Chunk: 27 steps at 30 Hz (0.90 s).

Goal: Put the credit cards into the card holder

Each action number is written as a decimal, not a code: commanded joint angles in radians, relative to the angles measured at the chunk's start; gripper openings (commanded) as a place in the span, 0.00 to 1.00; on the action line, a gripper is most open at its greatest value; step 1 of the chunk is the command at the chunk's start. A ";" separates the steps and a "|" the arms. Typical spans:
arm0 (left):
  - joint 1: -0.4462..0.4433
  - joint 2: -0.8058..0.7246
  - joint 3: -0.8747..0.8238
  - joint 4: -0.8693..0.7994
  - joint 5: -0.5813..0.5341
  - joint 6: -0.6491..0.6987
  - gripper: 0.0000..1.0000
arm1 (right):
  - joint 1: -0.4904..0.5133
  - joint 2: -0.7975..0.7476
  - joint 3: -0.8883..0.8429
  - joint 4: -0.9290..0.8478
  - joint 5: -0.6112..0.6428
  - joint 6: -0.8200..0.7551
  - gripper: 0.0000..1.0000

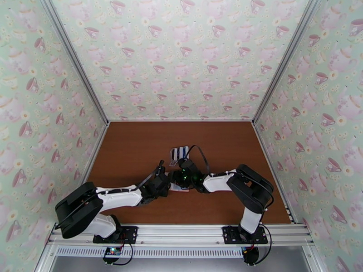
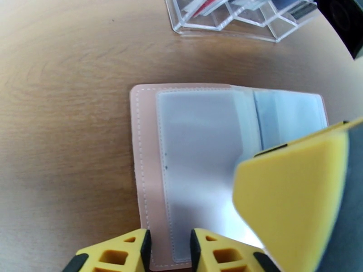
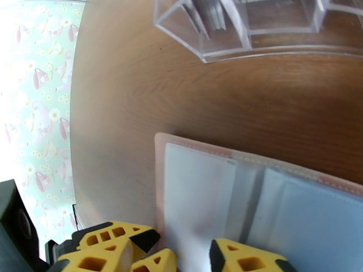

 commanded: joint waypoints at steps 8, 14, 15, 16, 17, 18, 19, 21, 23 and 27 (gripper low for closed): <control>0.046 -0.103 0.110 -0.136 -0.002 0.070 0.49 | -0.007 -0.141 0.118 -0.278 0.058 -0.091 0.63; 0.089 -0.136 0.151 -0.156 0.015 0.103 0.51 | -0.008 -0.199 0.136 -0.344 0.089 -0.112 0.64; 0.095 -0.141 0.156 -0.159 0.020 0.109 0.51 | -0.009 -0.206 0.135 -0.352 0.094 -0.115 0.64; 0.104 -0.144 0.163 -0.162 0.024 0.114 0.51 | -0.010 -0.218 0.136 -0.362 0.099 -0.118 0.64; 0.112 -0.149 0.169 -0.166 0.027 0.119 0.51 | -0.009 -0.227 0.136 -0.368 0.104 -0.120 0.64; 0.118 -0.150 0.172 -0.167 0.033 0.123 0.52 | -0.009 -0.233 0.138 -0.374 0.107 -0.122 0.64; 0.126 -0.155 0.173 -0.166 0.040 0.127 0.52 | -0.009 -0.238 0.137 -0.381 0.111 -0.125 0.64; 0.137 -0.160 0.176 -0.166 0.050 0.131 0.52 | -0.011 -0.243 0.137 -0.389 0.114 -0.128 0.64; 0.151 -0.162 0.176 -0.160 0.062 0.133 0.52 | -0.013 -0.245 0.141 -0.396 0.115 -0.132 0.64; 0.173 -0.161 0.188 -0.145 0.078 0.142 0.53 | -0.023 -0.246 0.150 -0.419 0.125 -0.152 0.64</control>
